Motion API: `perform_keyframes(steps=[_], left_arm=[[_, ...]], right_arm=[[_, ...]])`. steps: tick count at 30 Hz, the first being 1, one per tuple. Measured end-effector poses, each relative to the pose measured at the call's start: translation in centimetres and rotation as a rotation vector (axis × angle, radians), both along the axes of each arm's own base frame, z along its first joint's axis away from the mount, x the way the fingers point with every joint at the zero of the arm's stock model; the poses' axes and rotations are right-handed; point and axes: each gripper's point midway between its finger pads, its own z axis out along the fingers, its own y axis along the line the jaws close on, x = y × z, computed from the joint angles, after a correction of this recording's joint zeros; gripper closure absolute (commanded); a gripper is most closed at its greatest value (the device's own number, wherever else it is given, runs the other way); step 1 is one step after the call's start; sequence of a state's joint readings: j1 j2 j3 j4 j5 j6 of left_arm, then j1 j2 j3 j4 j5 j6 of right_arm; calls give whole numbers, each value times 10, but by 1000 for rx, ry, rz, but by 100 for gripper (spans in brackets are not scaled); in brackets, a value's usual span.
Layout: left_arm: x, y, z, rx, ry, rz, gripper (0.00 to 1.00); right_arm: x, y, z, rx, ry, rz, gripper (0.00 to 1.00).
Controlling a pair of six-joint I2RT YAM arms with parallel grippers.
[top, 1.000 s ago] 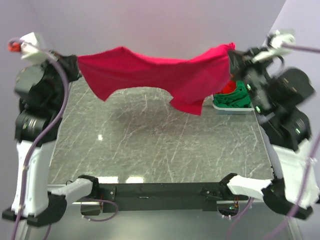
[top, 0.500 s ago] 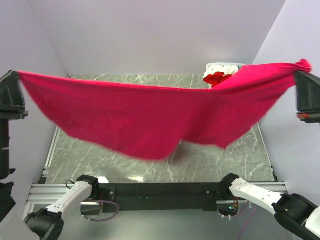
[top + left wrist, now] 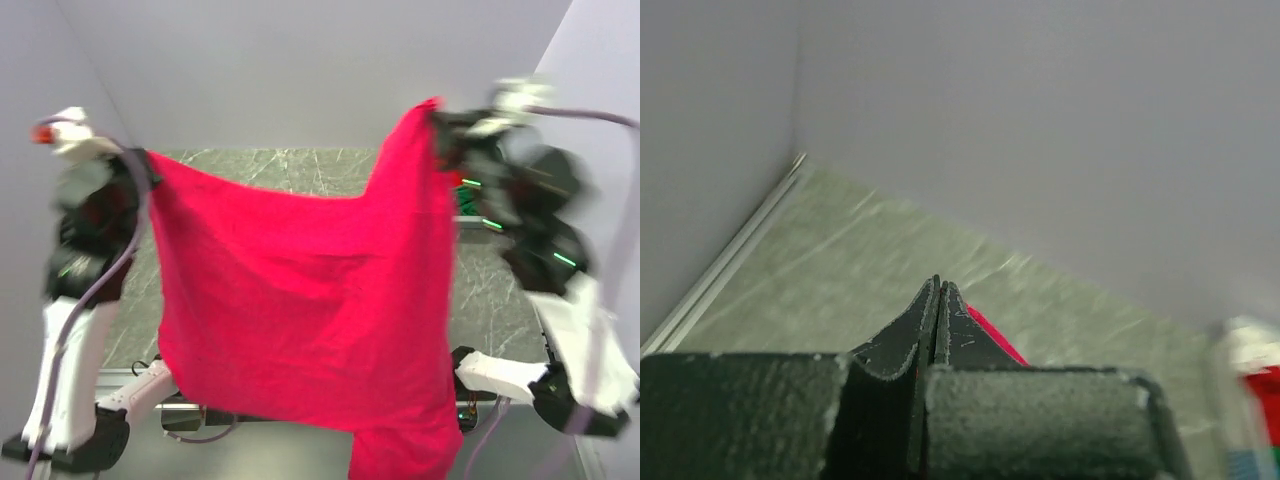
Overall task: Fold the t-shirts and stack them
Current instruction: Flatten the tshirt out
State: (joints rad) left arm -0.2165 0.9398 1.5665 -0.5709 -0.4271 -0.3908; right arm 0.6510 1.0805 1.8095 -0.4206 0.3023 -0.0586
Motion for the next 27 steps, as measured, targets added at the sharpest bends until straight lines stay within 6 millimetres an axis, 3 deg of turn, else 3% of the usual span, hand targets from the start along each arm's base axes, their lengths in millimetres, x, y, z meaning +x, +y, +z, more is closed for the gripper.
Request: perform_keyframes(steps=[4, 5, 6, 7, 8, 9, 10, 12, 14, 17, 19, 23, 25, 27], left_arm=[[60, 6, -103, 17, 229, 121, 99], [65, 7, -115, 20, 256, 134, 99], [83, 13, -153, 28, 342, 185, 99], [94, 19, -180, 35, 406, 220, 85], [105, 27, -211, 40, 483, 262, 71], [113, 35, -232, 42, 538, 300, 55], [123, 42, -256, 47, 593, 334, 26], [136, 52, -296, 50, 683, 383, 2], [140, 56, -325, 53, 752, 402, 1], [141, 54, -327, 46, 747, 394, 1], [145, 52, -308, 25, 682, 382, 1], [146, 40, -266, -34, 539, 311, 1], [142, 33, -258, -58, 495, 263, 1], [139, 22, -263, -78, 490, 204, 1]], right_arm=[[88, 54, -113, -142, 210, -15, 100], [110, 63, -146, -177, 270, -25, 100], [127, 69, -171, -200, 316, -34, 100], [149, 77, -206, -232, 382, -45, 100], [169, 82, -236, -254, 439, -62, 92], [188, 86, -265, -271, 491, -78, 72], [208, 88, -295, -288, 550, -99, 31], [244, 90, -338, -319, 637, -142, 23], [271, 91, -374, -333, 689, -174, 17], [267, 76, -419, -370, 773, -199, 11], [254, 69, -427, -376, 799, -199, 10], [237, 66, -404, -332, 771, -186, 10], [231, 65, -384, -292, 742, -180, 11], [227, 66, -372, -256, 723, -170, 13]])
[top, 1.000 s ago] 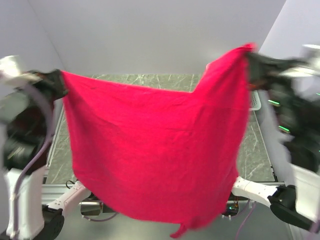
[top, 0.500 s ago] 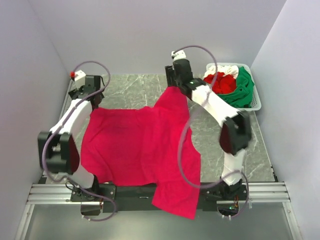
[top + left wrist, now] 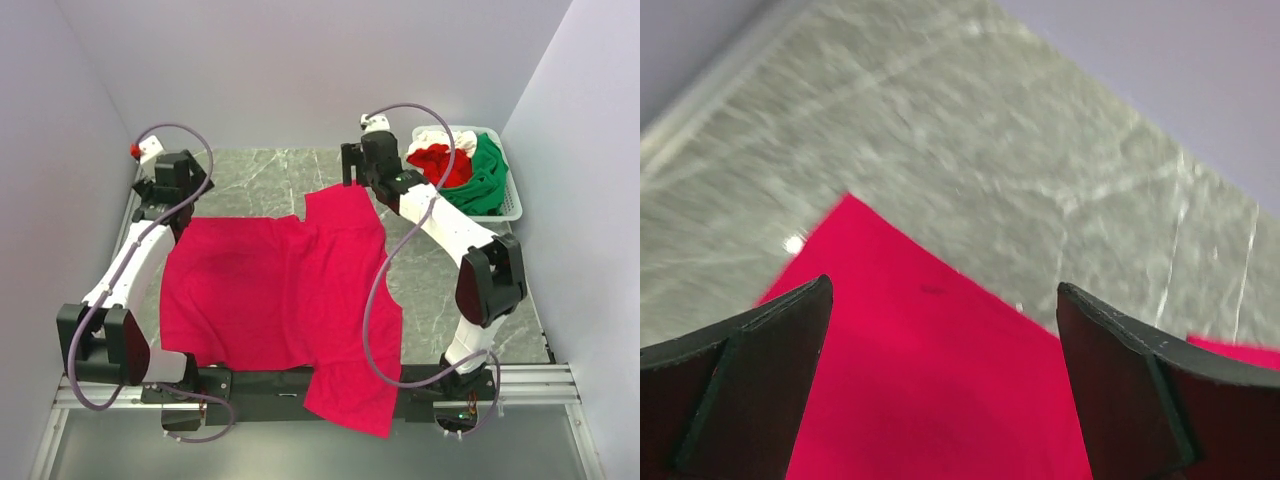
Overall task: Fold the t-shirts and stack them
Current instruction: Flatten the tshirt out
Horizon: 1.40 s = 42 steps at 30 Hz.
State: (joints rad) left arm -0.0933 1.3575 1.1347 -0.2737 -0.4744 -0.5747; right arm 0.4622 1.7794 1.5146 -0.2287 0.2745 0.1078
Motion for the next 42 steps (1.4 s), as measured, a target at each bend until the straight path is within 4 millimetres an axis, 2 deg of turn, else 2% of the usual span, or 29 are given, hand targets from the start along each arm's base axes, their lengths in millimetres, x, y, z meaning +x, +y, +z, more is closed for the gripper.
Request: perform_keyframes(steps=[2, 3, 9, 13, 16, 22, 25, 31, 36, 42], left_arm=[[0, -9, -14, -33, 14, -41, 1], [-1, -15, -26, -52, 37, -69, 1], [-12, -47, -90, -164, 167, -204, 1], [-16, -57, -103, -201, 190, -245, 1], [-11, -63, -110, -223, 195, -273, 1], [-6, -68, -153, -269, 282, -298, 1], [-7, -66, -173, -294, 328, -298, 1], [0, -61, -190, -351, 350, -302, 1], [15, -53, -188, -390, 313, -303, 1], [30, -41, -186, -410, 290, -293, 1]], right_arm=[[-7, 1, -1, 29, 6, 4, 14], [-12, 1, -8, 38, 25, 9, 14], [-45, 5, -71, 67, 199, 40, 15], [-62, 8, -95, 102, 273, 49, 15], [-71, 10, -108, 125, 313, 55, 15], [-76, 18, -123, 165, 364, 62, 16], [-77, 19, -138, 163, 399, 54, 17], [-80, 18, -169, 132, 490, 26, 18], [-78, 17, -178, 118, 528, 12, 19], [-61, 11, -182, 127, 530, -18, 19]])
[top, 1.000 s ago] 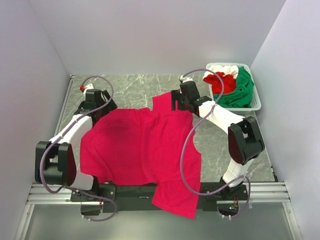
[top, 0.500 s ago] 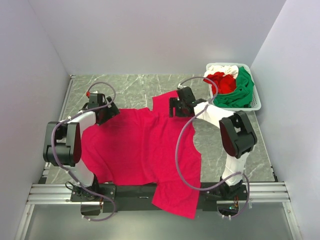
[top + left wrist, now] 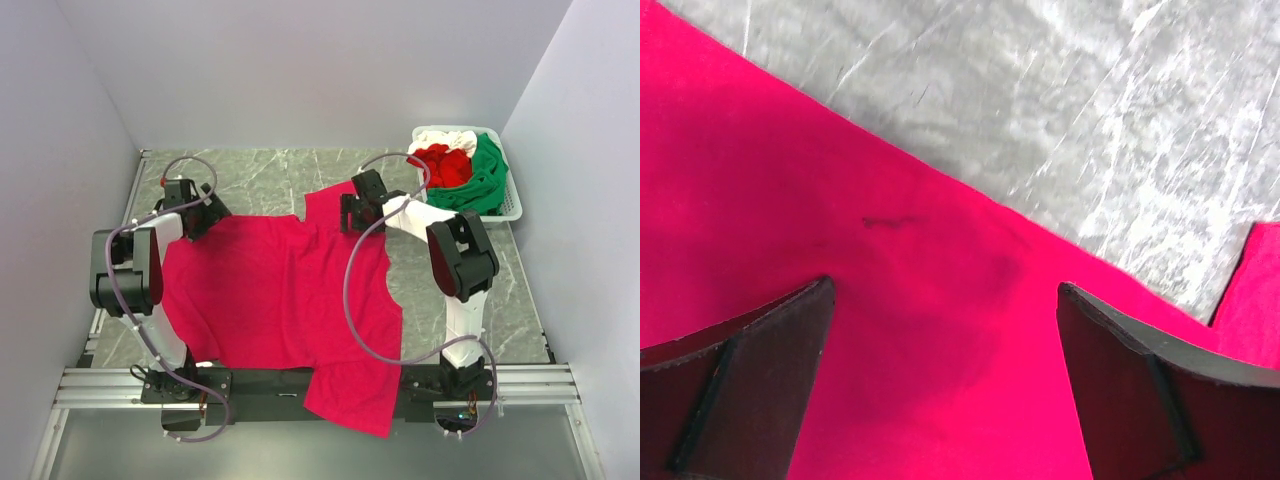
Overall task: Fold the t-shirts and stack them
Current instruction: Flatten the tshirt out
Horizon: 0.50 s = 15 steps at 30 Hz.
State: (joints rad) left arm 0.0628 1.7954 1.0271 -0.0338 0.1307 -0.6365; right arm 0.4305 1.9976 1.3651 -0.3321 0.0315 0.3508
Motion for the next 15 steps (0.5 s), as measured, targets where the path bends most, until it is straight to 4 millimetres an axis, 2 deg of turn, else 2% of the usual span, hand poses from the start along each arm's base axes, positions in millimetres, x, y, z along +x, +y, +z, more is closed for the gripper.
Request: perform_keyframes(steps=[7, 15], left_arm=[[20, 2, 1, -5, -13, -3, 1], [42, 7, 2, -10, -16, 3, 1]], right_arm=[[28, -9, -1, 1, 10, -36, 19], [69, 2, 4, 10, -3, -28, 19]])
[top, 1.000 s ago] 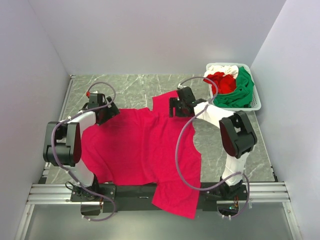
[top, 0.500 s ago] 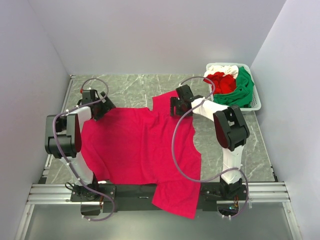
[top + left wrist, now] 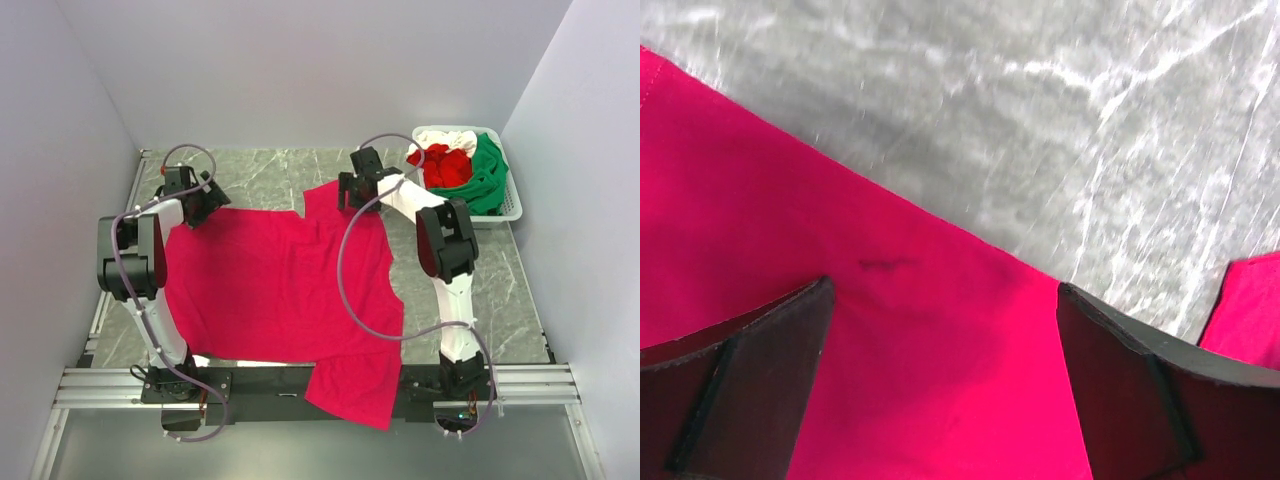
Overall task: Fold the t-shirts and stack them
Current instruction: Flatten the tshirt out
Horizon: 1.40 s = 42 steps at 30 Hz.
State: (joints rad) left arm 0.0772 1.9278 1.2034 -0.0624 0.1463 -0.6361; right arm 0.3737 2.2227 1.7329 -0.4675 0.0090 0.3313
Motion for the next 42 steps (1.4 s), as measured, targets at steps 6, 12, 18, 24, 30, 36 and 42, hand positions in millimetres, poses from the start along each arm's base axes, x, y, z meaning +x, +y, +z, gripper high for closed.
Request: perform_keyframes(steps=[6, 12, 18, 24, 30, 36, 42], left_arm=[[20, 5, 1, 4, 2, 8, 1], [33, 12, 11, 32, -7, 31, 1], [29, 6, 53, 73, -61, 42, 1], [12, -43, 138, 83, -241, -38, 1], [-19, -67, 129, 79, -226, -89, 1], [-45, -68, 78, 85, -103, -103, 1], [-47, -71, 70, 57, -103, -87, 1]], right_arm=[[29, 4, -3, 0, -6, 2, 18], [50, 0, 9, 28, -27, 6, 18], [35, -11, 43, 29, -76, 24, 18], [10, -28, 101, 19, -176, 5, 18], [-7, -45, 80, -44, -147, -32, 21], [-13, -55, 36, -112, -59, -53, 26], [-5, -59, 9, -158, -22, -73, 29]])
